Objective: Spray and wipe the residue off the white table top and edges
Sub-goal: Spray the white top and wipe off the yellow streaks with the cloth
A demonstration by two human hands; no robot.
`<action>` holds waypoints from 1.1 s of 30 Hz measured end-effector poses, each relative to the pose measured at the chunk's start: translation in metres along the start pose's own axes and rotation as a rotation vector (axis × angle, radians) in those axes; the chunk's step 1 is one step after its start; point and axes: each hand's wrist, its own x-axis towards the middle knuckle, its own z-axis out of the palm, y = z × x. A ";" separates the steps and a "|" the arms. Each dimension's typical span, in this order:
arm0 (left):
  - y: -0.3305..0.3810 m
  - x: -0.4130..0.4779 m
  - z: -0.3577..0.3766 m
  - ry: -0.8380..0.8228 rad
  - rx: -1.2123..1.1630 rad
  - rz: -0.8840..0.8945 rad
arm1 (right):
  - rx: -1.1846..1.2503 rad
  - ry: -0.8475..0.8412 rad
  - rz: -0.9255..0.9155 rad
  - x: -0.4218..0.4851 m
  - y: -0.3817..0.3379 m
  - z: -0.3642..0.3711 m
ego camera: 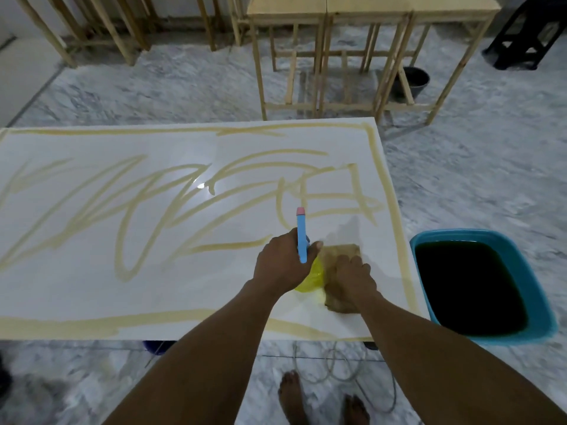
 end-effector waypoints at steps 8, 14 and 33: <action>-0.013 0.015 -0.019 0.081 -0.265 -0.120 | 1.015 -0.235 0.265 -0.010 0.013 -0.056; -0.013 0.031 -0.051 0.036 -0.456 -0.180 | 1.651 -0.382 0.111 -0.030 0.023 -0.102; 0.038 0.045 -0.093 -0.451 -0.074 0.142 | 1.539 -0.390 -0.069 -0.014 -0.002 -0.157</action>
